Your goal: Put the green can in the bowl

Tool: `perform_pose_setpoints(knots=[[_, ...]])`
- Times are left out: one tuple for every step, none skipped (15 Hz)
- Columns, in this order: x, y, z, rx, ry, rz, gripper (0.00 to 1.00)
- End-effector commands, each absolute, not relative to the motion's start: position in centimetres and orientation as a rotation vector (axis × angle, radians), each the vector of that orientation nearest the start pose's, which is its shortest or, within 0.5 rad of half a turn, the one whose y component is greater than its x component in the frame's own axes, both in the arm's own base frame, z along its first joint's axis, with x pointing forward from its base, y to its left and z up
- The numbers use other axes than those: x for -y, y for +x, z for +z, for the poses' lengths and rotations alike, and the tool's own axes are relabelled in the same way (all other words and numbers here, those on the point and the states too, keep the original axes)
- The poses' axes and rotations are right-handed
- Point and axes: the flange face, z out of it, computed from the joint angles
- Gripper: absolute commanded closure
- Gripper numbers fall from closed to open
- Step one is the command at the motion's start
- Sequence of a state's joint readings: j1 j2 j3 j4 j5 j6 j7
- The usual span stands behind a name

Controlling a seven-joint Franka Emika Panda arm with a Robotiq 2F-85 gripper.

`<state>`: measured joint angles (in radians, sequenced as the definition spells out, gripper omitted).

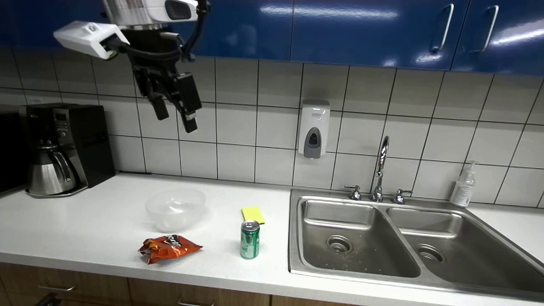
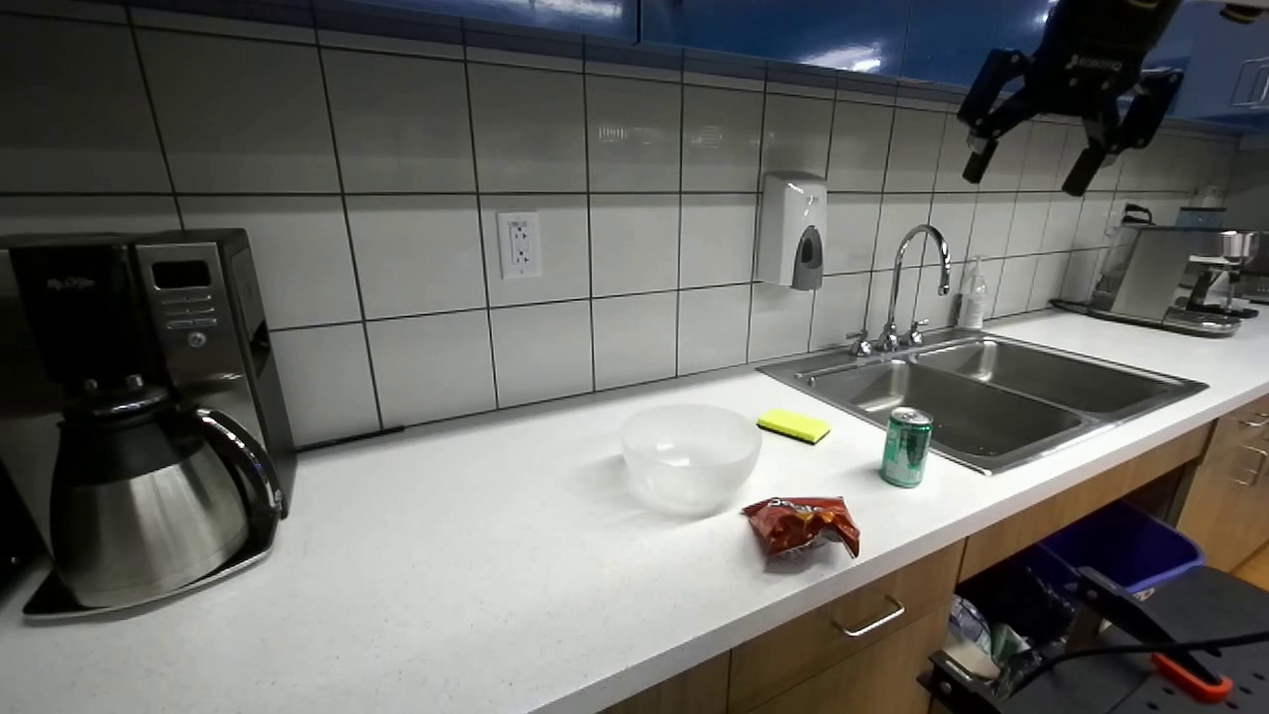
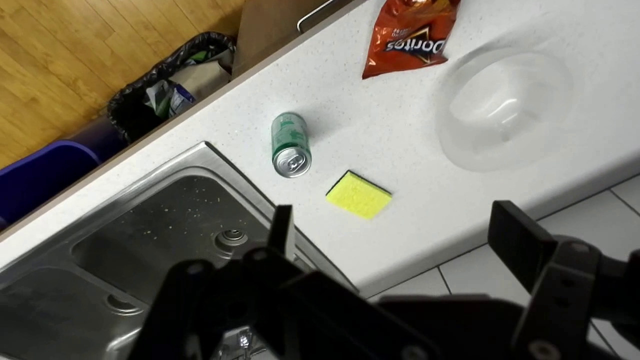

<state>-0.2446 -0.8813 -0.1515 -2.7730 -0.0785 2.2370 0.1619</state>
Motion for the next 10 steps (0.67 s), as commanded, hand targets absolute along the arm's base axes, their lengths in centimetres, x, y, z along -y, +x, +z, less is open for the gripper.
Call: perform_pose_setpoints(knots=[[16.4,29.5,46.6,-0.803,-2.958,-0.562,0.0],[17.2,29.6,46.0,-0.822,-2.948,-0.561,0.0],[17.8,29.7,45.3,-0.838,-2.939,-0.555,0.0],[18.4,29.9,44.6,-0.854,-2.932,-0.549,0.0],[18.7,30.1,43.9,-0.862,-2.93,-0.538,0.0],[18.9,30.5,43.1,-0.872,-2.931,-0.528,0.0],[19.1,30.8,42.4,-0.878,-2.931,-0.517,0.0],[19.1,31.3,41.6,-0.884,-2.936,-0.505,0.0],[19.2,31.7,41.0,-0.889,-2.941,-0.498,0.0],[19.4,32.2,40.4,-0.895,-2.947,-0.487,0.0]])
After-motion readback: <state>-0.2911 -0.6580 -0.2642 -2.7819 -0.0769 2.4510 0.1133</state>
